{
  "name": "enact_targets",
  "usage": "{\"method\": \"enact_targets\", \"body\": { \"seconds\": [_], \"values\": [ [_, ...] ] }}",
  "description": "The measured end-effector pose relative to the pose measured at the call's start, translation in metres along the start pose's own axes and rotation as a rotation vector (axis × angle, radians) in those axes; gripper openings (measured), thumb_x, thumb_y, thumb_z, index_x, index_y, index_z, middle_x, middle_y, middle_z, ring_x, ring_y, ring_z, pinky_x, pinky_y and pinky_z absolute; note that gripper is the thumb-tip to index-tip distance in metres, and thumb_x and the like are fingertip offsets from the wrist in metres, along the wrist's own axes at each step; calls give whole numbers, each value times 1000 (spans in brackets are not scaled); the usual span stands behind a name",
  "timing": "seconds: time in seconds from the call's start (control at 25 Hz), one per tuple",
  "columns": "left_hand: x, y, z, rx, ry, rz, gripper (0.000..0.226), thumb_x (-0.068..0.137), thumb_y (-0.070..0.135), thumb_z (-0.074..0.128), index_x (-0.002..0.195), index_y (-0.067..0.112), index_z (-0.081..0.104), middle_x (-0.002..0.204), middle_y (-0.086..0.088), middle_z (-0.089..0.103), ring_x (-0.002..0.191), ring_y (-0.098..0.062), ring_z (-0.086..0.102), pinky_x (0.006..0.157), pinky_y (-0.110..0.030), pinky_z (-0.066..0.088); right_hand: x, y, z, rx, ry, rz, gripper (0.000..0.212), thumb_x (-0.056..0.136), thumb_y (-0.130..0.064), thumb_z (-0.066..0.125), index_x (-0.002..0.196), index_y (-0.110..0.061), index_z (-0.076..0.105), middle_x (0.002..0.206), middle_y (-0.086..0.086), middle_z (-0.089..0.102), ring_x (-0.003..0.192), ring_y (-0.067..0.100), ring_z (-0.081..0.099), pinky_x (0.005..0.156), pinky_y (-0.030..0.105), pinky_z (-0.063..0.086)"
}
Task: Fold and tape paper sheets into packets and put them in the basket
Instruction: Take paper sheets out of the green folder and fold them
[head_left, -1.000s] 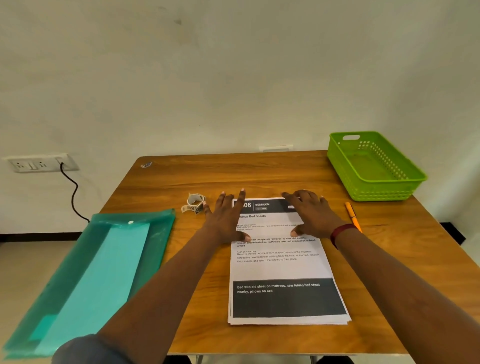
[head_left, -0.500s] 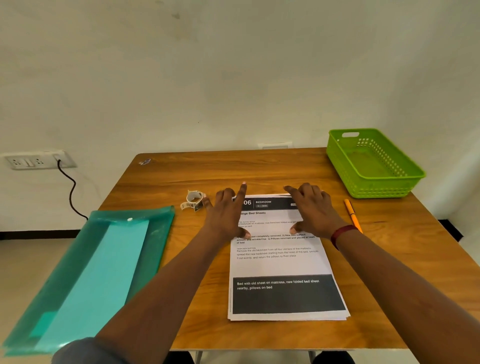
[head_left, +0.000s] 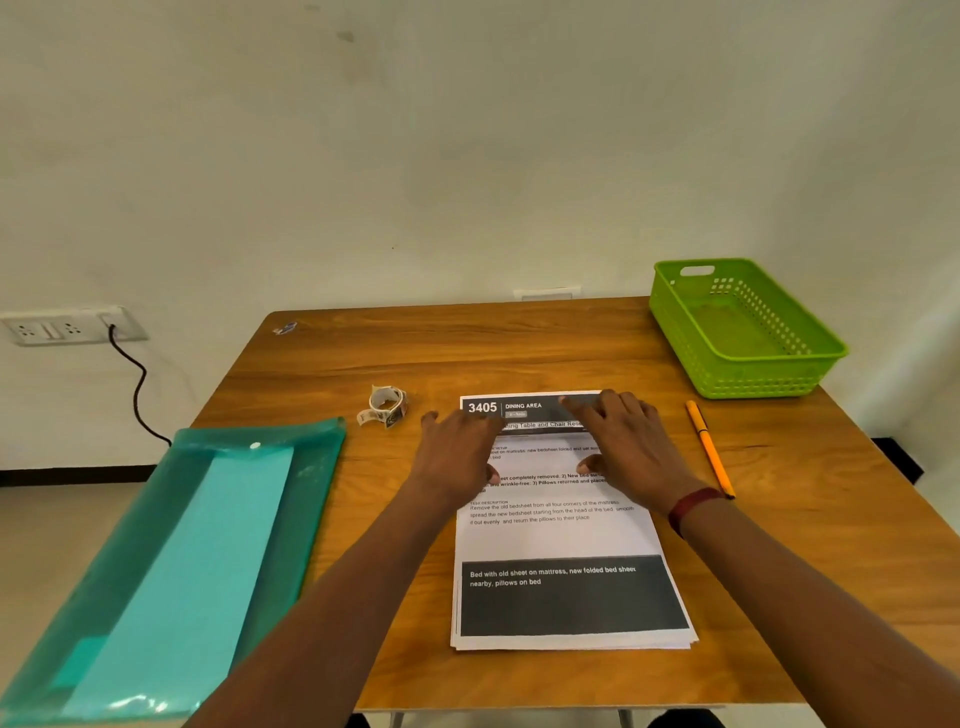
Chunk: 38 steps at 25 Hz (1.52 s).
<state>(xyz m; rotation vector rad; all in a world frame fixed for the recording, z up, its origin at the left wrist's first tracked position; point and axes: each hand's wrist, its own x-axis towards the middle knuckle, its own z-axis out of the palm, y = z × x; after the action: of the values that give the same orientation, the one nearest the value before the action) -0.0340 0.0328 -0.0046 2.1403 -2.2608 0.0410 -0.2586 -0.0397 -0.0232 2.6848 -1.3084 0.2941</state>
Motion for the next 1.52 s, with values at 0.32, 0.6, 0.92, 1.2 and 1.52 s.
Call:
{"method": "enact_targets", "body": {
  "seconds": [0.32,0.6,0.92,1.2,1.52],
  "values": [
    [-15,9,11,-99,-2,34,54,89,11,61,140,13,42,136,-7,56,118,-29,56,101,-44,43,-28,-14,14,91,-29,29,50,95,-28,55,144,-22,43,145,8,48,134,26,45,112,43,31],
    [-28,21,30,-184,-64,11,61,101,26,39,153,5,17,160,-17,19,149,-27,16,120,-38,16,-34,-24,18,105,-245,73,83,86,-64,5,155,-19,14,162,8,12,150,21,9,121,46,1],
    [-36,25,52,-129,-15,9,65,100,45,12,155,11,6,163,-12,0,151,-25,-4,122,-40,1,-29,-61,21,167,-297,103,89,83,-75,-8,154,-21,-5,161,4,-13,148,20,-17,119,49,-9],
    [-36,22,54,-111,-41,40,82,83,53,-7,156,16,-3,164,-4,-9,149,-21,-14,122,-42,-6,-25,-74,29,242,-245,30,91,80,-72,-19,154,-22,-4,162,-2,-11,148,14,-15,121,41,-7],
    [-32,22,56,-142,-29,-70,64,101,47,16,156,16,0,164,-6,-4,150,-22,-8,122,-44,-3,-33,-52,27,188,-247,197,86,82,-70,-11,154,-24,-5,162,3,-10,149,20,-11,120,38,-4]
  ]
}}
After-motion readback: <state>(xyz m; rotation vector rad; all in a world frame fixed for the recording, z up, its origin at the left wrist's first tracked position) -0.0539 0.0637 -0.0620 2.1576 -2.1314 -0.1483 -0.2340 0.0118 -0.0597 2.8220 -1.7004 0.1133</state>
